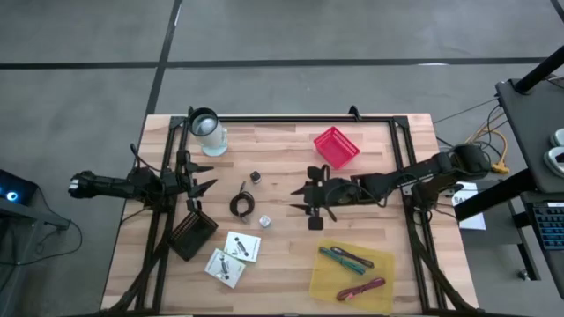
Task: Pick and place items into bin
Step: Put the light blue charger adapter into the orange bin
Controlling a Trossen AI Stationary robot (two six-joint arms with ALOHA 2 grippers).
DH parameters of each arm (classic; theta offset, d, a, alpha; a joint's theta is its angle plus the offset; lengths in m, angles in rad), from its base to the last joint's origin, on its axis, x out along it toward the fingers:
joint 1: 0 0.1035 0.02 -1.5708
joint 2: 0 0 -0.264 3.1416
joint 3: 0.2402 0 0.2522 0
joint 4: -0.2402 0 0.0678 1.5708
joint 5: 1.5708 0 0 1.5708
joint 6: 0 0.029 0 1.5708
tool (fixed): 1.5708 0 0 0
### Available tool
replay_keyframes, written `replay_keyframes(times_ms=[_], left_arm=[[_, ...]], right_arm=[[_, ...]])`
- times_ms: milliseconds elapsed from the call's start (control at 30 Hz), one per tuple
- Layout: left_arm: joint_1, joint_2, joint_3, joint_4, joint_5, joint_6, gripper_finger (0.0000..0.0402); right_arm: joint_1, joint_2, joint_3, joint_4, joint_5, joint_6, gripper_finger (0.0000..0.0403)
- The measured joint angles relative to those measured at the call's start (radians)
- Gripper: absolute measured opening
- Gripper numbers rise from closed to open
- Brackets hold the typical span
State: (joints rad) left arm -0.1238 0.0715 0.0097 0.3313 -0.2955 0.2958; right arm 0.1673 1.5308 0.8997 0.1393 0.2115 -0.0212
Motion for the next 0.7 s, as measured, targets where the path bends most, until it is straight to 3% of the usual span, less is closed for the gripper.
replay_keyframes(times_ms=[433, 700], left_arm=[[0.0, 0.0, 0.0, 0.0, 0.0, 0.0, 0.016], [0.0, 0.0, 0.0, 0.0, 0.0, 0.0, 0.016]], right_arm=[[0.003, 0.161, 0.103, 0.002, -0.02, -0.012, 0.0226], [-0.002, 0.313, 0.225, -0.018, -0.215, -0.1, 0.0244]])
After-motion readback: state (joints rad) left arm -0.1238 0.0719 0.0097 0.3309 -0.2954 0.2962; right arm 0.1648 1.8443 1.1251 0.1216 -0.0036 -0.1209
